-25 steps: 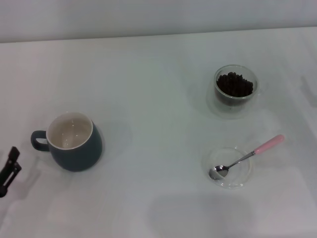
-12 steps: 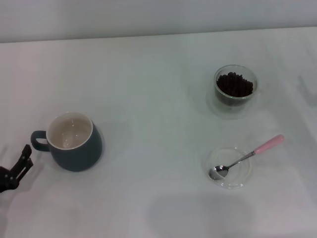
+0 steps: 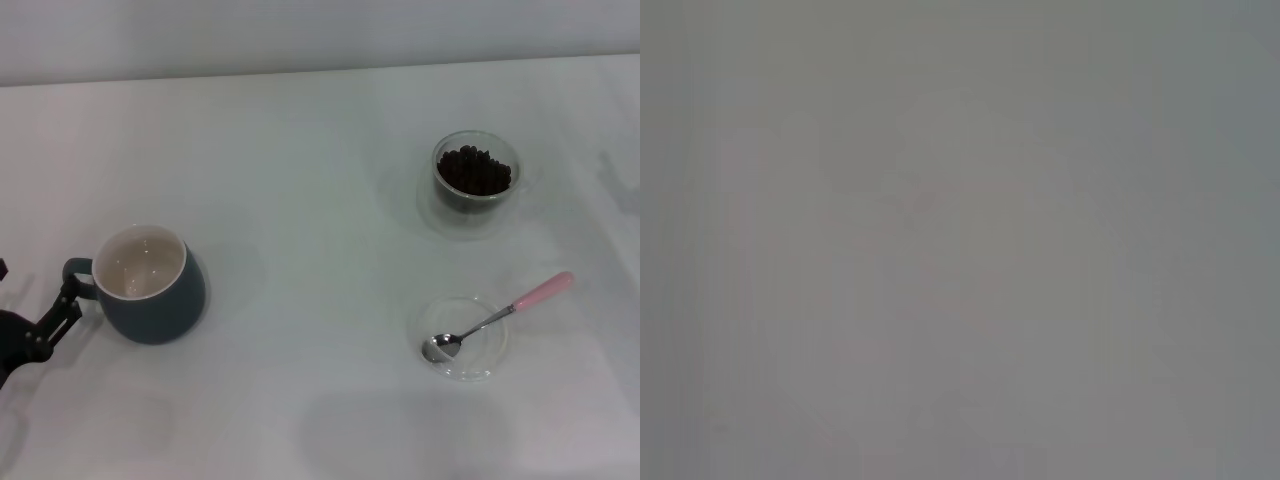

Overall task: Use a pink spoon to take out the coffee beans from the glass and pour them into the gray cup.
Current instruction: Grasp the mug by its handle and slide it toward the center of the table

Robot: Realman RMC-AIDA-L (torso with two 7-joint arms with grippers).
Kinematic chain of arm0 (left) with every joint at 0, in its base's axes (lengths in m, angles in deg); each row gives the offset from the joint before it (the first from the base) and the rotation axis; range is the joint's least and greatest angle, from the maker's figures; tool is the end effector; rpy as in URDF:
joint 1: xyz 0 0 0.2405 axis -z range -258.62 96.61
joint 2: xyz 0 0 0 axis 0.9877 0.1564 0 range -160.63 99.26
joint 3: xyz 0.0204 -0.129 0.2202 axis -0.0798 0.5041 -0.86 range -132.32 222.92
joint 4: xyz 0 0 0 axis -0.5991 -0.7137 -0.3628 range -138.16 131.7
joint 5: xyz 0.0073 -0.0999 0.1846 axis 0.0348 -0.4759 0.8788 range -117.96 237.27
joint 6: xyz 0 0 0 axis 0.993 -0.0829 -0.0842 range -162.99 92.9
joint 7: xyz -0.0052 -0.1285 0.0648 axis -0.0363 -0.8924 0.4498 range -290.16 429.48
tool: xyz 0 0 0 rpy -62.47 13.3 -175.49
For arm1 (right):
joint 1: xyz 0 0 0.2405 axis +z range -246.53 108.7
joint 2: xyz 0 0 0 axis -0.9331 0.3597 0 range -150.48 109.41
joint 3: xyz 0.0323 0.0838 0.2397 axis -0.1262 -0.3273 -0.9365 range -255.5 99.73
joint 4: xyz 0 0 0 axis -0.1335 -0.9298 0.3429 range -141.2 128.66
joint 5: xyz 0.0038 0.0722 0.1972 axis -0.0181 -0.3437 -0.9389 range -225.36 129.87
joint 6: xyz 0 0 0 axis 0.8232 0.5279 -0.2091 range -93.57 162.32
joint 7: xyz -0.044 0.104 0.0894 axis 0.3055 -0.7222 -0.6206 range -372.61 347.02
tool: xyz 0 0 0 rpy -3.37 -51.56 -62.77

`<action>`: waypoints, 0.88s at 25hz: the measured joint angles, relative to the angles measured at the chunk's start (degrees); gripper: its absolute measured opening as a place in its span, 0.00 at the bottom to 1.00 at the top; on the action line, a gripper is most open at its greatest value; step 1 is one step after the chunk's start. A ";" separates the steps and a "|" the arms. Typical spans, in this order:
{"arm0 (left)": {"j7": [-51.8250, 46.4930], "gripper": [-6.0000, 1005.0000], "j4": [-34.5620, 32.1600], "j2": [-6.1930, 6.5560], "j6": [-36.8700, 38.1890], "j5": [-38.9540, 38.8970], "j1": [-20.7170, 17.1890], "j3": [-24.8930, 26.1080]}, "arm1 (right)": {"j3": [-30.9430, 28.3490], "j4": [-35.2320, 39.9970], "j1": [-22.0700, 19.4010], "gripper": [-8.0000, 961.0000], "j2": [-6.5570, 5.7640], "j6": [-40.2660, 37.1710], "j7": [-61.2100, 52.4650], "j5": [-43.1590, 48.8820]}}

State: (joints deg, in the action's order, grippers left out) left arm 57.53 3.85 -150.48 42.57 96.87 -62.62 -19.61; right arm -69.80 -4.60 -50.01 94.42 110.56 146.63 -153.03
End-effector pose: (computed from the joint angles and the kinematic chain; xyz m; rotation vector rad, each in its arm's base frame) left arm -0.3644 0.2368 -0.0494 -1.8820 -0.5744 -0.5943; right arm 0.3927 0.2823 0.0521 -1.4884 0.5611 0.6660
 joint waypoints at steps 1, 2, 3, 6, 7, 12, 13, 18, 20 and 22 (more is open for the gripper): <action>-0.02 0.88 0.01 -0.01 -0.28 0.00 0.22 -0.05 | 0.00 0.00 -0.01 0.91 0.00 -0.03 0.00 0.00; -0.07 0.88 0.01 -0.04 -0.71 0.00 0.47 -0.08 | 0.00 0.00 -0.01 0.91 0.00 -0.09 0.00 0.00; -0.10 0.88 0.01 -0.05 -0.97 0.00 0.58 -0.07 | 0.00 0.00 -0.02 0.91 0.00 -0.13 0.00 0.00; -0.34 0.88 0.02 -0.09 -2.19 0.00 1.21 -0.07 | 0.00 0.00 -0.02 0.91 -0.01 -0.27 0.00 0.00; -0.35 0.88 0.03 -0.09 -2.39 0.01 1.38 -0.10 | 0.00 0.00 -0.02 0.91 0.00 -0.30 0.00 0.00; -0.37 0.87 0.06 -0.11 -2.85 0.33 2.05 -0.12 | 0.00 0.25 0.04 0.91 0.00 -0.40 0.00 0.00; -0.36 0.87 0.04 -0.14 -2.86 0.52 2.22 -0.13 | 0.00 0.33 0.15 0.91 0.00 -0.46 0.00 0.00; -0.11 0.87 0.03 -0.18 -2.89 2.50 2.50 -0.13 | 0.00 0.42 0.39 0.91 0.00 -0.57 0.00 0.00; 0.05 0.83 0.04 -0.18 -2.91 3.25 2.50 -0.13 | 0.00 0.44 0.43 0.91 0.00 -0.58 0.00 0.00; 0.13 0.78 0.04 -0.18 -2.91 3.53 2.43 -0.09 | 0.00 0.48 0.48 0.91 -0.01 -0.59 0.00 0.00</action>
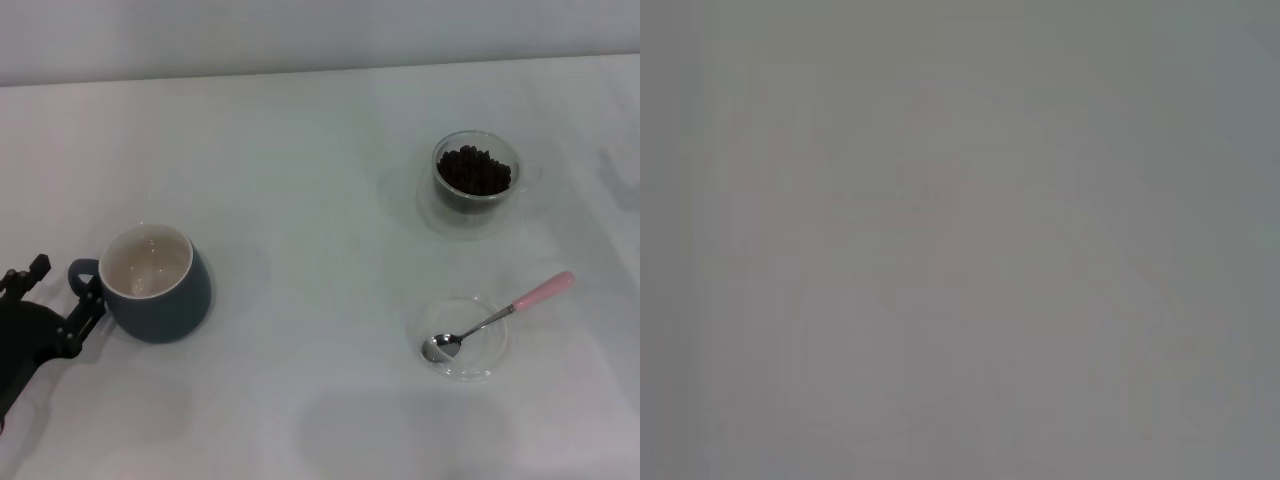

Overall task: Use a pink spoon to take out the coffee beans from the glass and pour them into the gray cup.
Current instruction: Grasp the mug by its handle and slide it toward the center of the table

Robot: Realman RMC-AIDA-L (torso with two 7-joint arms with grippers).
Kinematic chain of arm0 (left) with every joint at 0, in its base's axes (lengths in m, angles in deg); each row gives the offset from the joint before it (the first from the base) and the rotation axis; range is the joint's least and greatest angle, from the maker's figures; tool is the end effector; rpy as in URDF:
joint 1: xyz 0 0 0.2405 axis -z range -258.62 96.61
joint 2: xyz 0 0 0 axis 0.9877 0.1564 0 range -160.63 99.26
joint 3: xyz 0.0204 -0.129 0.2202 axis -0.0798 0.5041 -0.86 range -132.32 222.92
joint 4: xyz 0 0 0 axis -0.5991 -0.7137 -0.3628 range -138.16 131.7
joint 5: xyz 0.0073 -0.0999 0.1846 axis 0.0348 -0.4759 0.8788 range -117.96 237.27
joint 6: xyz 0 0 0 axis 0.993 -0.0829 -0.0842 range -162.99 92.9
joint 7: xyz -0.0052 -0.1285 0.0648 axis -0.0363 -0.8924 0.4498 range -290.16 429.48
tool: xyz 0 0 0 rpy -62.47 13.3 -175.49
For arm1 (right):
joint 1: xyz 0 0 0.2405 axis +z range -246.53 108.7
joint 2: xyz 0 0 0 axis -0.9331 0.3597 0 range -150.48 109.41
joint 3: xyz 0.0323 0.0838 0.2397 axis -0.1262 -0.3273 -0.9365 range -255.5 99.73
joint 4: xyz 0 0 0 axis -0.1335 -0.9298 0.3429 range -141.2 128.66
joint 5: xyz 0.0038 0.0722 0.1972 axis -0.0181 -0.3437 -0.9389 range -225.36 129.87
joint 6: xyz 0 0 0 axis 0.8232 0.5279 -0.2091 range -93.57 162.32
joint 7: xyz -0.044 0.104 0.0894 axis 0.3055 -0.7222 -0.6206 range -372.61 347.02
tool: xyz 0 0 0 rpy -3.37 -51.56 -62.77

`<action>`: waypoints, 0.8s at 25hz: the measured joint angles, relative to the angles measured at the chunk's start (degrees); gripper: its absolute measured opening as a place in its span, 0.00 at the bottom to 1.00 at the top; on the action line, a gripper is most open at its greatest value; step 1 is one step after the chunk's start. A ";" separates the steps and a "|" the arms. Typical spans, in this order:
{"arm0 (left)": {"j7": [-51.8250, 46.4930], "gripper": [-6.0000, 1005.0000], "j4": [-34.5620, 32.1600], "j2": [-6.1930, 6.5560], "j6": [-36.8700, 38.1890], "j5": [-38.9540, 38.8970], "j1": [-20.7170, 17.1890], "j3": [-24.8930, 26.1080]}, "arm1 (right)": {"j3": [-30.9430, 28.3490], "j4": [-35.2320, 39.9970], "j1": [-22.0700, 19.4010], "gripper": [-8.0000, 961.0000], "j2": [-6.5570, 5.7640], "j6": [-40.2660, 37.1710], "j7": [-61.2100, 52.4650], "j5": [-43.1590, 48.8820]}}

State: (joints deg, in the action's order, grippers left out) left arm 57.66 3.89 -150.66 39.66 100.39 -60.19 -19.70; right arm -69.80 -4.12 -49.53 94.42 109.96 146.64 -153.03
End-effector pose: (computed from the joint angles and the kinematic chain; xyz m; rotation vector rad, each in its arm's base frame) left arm -0.3560 0.2477 -0.0612 -1.9726 -0.5506 -0.5731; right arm 0.3921 0.2861 0.0535 -1.4914 0.5556 0.6595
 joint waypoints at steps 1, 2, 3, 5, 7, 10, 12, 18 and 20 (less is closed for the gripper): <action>0.01 0.75 0.00 0.00 0.00 0.04 -0.05 0.05 | 0.00 0.02 0.02 0.91 0.00 0.00 0.00 0.00; 0.02 0.72 0.00 0.00 0.00 0.04 -0.09 0.12 | 0.00 0.04 0.03 0.91 0.01 0.00 0.00 0.00; 0.03 0.69 0.00 0.00 -0.01 0.05 -0.13 0.19 | 0.00 0.05 0.03 0.91 0.00 -0.01 0.00 0.00; 0.04 0.63 0.00 0.00 0.00 0.05 -0.13 0.26 | 0.00 0.05 0.03 0.91 0.00 -0.07 0.00 0.00; 0.04 0.59 0.02 0.00 -0.01 0.05 -0.06 0.28 | 0.00 0.05 0.03 0.91 0.00 -0.25 0.00 0.00; 0.05 0.52 0.10 0.00 -0.08 0.02 0.04 0.29 | 0.00 0.05 0.04 0.91 0.00 -0.60 0.00 0.00; -0.03 0.47 0.10 0.00 -0.24 -0.01 0.09 0.31 | 0.00 0.00 0.04 0.91 0.00 -0.68 0.00 0.00; -0.11 0.33 0.06 0.00 -0.81 -0.01 0.28 0.32 | 0.00 -0.19 0.03 0.91 0.00 -0.79 0.00 0.00; -0.04 0.28 0.04 0.00 -0.82 0.01 0.47 0.23 | 0.00 -0.20 0.07 0.91 0.00 -0.79 0.00 0.00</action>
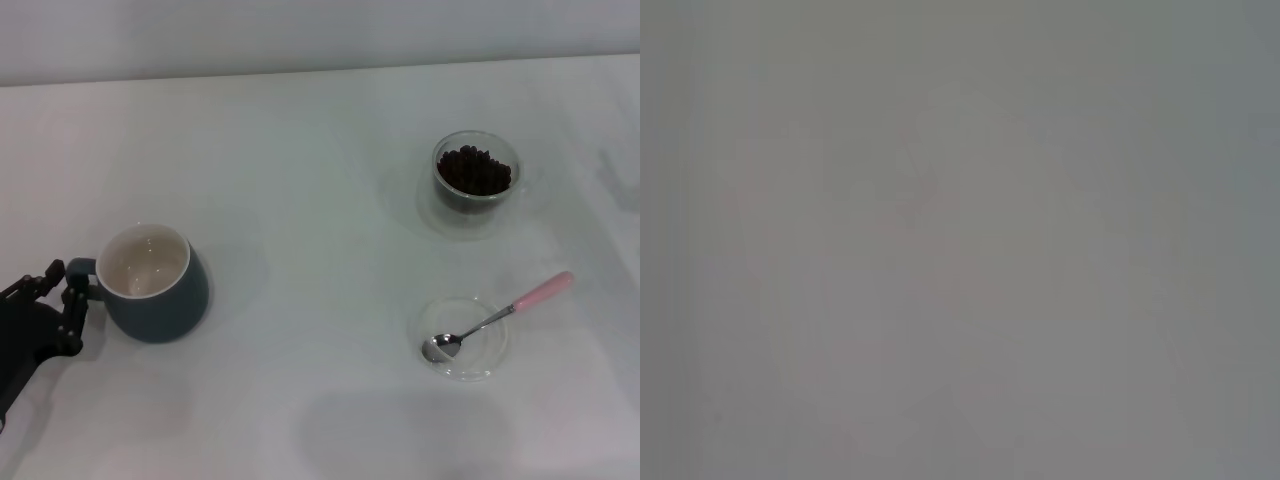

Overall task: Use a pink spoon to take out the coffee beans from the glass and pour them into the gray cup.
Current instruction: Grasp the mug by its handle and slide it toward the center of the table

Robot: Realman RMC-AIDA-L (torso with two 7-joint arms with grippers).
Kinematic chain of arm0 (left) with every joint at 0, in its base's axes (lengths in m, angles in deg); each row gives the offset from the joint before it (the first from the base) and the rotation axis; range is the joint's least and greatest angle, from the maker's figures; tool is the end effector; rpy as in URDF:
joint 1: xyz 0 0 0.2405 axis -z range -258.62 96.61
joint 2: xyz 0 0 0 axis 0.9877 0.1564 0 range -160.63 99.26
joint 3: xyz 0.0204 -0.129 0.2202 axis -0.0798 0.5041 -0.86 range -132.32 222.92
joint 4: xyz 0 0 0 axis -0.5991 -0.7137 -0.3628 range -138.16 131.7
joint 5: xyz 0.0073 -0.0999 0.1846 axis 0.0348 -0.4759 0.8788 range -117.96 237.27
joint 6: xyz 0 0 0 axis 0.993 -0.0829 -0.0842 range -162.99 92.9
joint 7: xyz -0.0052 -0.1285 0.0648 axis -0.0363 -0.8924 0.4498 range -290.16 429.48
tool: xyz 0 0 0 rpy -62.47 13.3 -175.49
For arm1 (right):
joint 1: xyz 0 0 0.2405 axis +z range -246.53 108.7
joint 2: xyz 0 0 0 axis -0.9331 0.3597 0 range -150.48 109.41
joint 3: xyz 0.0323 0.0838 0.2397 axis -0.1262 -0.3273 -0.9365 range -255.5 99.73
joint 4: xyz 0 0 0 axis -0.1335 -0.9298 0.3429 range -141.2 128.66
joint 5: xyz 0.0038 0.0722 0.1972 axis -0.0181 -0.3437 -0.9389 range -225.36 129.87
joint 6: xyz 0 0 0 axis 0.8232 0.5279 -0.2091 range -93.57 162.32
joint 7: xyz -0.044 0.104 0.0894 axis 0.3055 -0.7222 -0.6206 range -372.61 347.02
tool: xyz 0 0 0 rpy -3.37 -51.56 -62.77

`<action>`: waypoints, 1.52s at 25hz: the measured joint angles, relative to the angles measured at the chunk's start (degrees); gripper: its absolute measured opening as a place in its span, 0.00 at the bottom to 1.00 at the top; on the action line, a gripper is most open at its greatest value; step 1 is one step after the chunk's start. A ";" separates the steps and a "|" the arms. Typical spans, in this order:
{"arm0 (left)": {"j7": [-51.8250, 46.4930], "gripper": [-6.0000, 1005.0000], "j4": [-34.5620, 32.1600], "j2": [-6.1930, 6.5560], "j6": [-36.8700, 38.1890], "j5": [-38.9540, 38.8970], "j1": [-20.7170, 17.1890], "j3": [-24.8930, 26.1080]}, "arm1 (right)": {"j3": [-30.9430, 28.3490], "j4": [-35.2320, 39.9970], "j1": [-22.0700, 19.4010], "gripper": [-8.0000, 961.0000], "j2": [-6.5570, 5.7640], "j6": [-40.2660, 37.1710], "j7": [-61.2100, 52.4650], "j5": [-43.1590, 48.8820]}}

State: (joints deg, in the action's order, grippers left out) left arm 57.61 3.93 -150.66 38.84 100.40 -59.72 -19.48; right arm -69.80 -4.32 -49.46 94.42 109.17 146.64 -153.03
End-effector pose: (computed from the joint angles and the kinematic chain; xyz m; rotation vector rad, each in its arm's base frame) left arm -0.3559 0.2506 -0.0619 -1.9745 -0.5550 -0.5645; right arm 0.3934 0.2865 0.0519 -1.4928 0.5691 0.6514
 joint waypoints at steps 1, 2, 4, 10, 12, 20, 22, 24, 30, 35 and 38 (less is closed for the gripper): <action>0.04 0.26 -0.01 0.00 0.00 0.02 0.09 -0.11 | 0.00 -0.01 0.00 0.91 0.00 0.00 0.00 0.00; 0.06 0.26 -0.01 0.00 0.00 0.03 0.12 -0.16 | 0.00 -0.01 0.00 0.91 0.00 0.00 0.00 0.00; 0.09 0.25 -0.02 0.00 -0.03 0.03 0.24 -0.23 | 0.00 -0.01 0.00 0.91 0.00 0.00 0.00 0.00; 0.04 0.15 -0.04 0.00 -0.03 0.65 1.04 -0.27 | 0.00 0.09 -0.03 0.91 0.00 0.00 0.00 0.00; -0.09 0.11 -0.04 -0.02 -0.03 1.41 1.51 -0.27 | 0.00 0.13 -0.03 0.91 0.00 0.00 0.00 0.00; -0.36 0.11 0.34 -0.22 -0.06 5.20 5.03 -0.26 | 0.00 0.24 -0.04 0.91 0.00 0.00 0.00 0.00; -0.41 0.11 0.39 -0.25 -0.21 6.26 5.78 -0.26 | 0.00 0.25 -0.03 0.91 0.00 0.00 0.00 0.00; -0.69 0.11 0.41 -0.31 -0.90 8.00 7.10 -0.25 | 0.00 0.25 -0.03 0.91 0.00 0.00 0.00 0.00; -4.22 0.11 0.40 -0.35 -4.04 12.82 10.60 -0.26 | 0.00 0.25 -0.04 0.91 0.00 0.00 0.03 0.00; -8.79 0.11 0.02 -0.40 -7.63 17.46 14.62 -0.26 | 0.00 0.25 -0.04 0.91 0.00 0.00 0.20 -0.01; -10.21 0.11 0.01 -0.42 -8.05 18.78 16.04 -0.26 | 0.00 0.25 -0.04 0.91 0.00 -0.06 0.25 -0.06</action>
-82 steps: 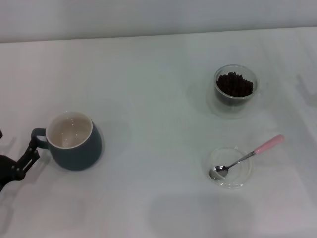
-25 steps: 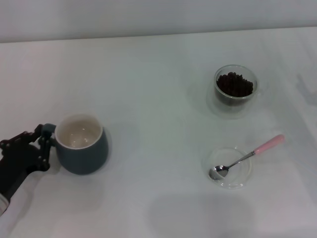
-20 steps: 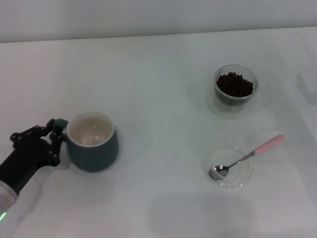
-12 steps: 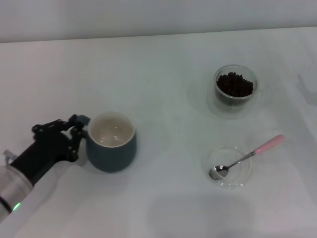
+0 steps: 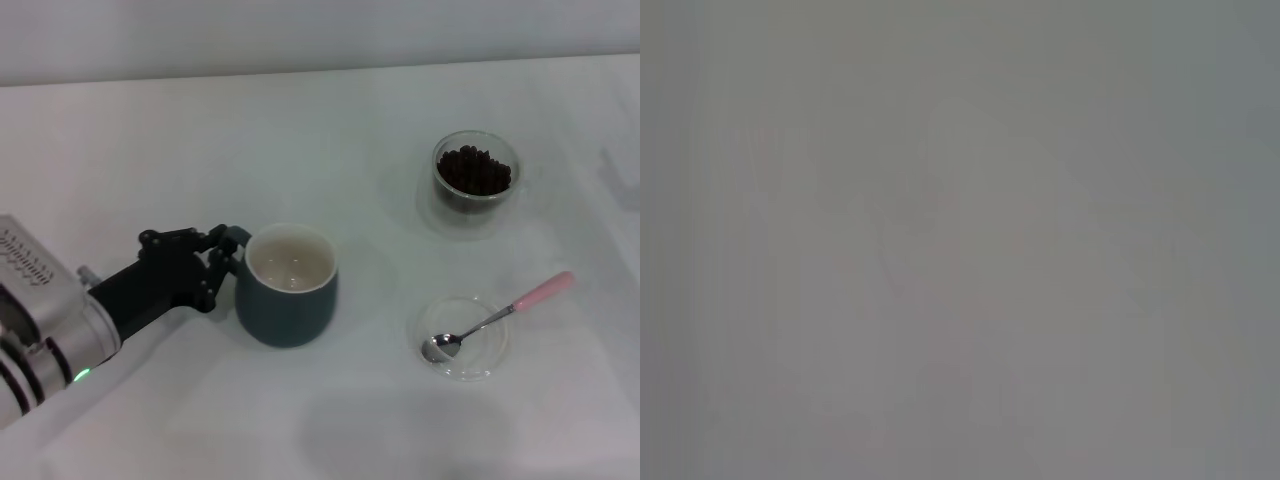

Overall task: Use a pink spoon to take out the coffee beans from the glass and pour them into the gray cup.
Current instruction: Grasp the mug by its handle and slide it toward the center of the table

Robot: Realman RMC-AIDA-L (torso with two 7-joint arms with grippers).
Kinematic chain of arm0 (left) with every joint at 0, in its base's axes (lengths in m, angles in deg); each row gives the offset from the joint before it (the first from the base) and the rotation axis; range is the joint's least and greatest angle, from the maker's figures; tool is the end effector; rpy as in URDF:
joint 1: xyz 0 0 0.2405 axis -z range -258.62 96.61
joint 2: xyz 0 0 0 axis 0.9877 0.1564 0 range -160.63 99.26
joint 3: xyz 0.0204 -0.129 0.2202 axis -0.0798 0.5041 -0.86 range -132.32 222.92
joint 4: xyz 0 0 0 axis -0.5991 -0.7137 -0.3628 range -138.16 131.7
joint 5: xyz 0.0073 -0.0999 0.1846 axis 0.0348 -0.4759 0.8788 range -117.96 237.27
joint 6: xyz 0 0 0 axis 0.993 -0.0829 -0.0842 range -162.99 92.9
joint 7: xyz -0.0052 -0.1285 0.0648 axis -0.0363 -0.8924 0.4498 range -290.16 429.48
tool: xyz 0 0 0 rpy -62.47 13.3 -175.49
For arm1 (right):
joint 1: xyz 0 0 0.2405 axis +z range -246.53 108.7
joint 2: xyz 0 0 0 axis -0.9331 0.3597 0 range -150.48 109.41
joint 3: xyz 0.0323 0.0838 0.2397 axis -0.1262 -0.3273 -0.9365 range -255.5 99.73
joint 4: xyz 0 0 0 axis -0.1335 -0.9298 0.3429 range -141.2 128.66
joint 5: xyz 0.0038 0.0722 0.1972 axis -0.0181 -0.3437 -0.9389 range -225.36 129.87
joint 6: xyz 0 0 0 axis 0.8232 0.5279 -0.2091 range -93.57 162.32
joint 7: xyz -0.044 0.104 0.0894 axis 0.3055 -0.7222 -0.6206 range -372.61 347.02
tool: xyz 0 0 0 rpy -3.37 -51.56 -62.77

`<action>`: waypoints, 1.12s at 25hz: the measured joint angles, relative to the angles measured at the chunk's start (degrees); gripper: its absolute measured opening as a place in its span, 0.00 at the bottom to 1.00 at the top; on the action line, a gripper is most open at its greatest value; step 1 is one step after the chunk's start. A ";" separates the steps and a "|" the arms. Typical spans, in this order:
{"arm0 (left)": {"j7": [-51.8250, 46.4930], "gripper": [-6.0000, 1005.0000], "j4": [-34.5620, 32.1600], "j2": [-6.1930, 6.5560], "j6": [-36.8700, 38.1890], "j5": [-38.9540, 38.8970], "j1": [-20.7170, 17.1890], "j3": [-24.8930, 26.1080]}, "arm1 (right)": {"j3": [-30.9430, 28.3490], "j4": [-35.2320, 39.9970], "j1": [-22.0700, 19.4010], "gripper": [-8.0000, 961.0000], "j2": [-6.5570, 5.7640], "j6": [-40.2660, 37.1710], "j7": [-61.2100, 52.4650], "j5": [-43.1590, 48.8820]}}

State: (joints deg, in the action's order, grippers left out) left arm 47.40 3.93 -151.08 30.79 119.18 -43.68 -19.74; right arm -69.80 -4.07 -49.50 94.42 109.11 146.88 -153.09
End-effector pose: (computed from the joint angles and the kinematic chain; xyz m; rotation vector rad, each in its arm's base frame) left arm -0.2817 0.3119 -0.1051 -2.4024 -0.3966 -0.6067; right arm 0.3940 0.2865 0.0530 -1.4920 0.5632 0.6445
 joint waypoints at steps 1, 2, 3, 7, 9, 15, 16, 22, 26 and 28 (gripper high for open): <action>-0.51 0.11 -0.01 -0.01 -0.10 0.66 0.58 -0.01 | 0.00 0.00 0.00 0.91 0.00 -0.03 0.01 -0.01; -0.76 0.11 -0.02 -0.01 -0.13 1.09 0.97 0.00 | 0.00 0.00 0.00 0.91 0.00 -0.06 0.03 -0.02; -0.87 0.11 -0.02 -0.02 -0.15 1.45 1.26 0.00 | -0.02 0.01 0.00 0.91 0.00 -0.09 0.04 -0.05; -0.98 0.11 -0.10 -0.12 -0.21 2.65 2.29 -0.07 | -0.13 0.07 0.00 0.91 -0.05 -0.16 0.09 -0.13; -0.99 0.11 -0.11 -0.11 -0.22 2.79 2.41 -0.08 | -0.18 0.13 0.00 0.91 -0.08 -0.17 0.10 -0.17; -0.75 0.14 -0.14 -0.20 0.12 3.62 2.67 -0.09 | -0.34 0.61 0.00 0.91 -0.09 -0.46 0.15 -0.34; -0.73 0.15 -0.16 -0.20 0.29 3.80 2.59 -0.09 | -0.35 0.77 0.00 0.91 -0.09 -0.52 0.13 -0.36; -0.69 0.19 -0.23 -0.19 0.62 3.82 1.96 0.03 | -0.48 0.88 0.00 0.91 -0.08 -0.56 0.04 -0.39; -0.68 0.21 -0.23 -0.16 0.70 3.84 1.58 0.07 | -0.52 0.88 0.00 0.91 -0.09 -0.63 0.12 -0.39; -0.68 0.23 -0.23 -0.12 0.72 3.84 1.31 0.05 | -0.50 0.88 0.00 0.91 -0.08 -0.65 0.13 -0.39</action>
State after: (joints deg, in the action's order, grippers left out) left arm 46.72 3.70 -151.20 31.50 123.02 -42.37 -19.69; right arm -70.30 -3.19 -49.50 94.33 108.46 147.01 -153.47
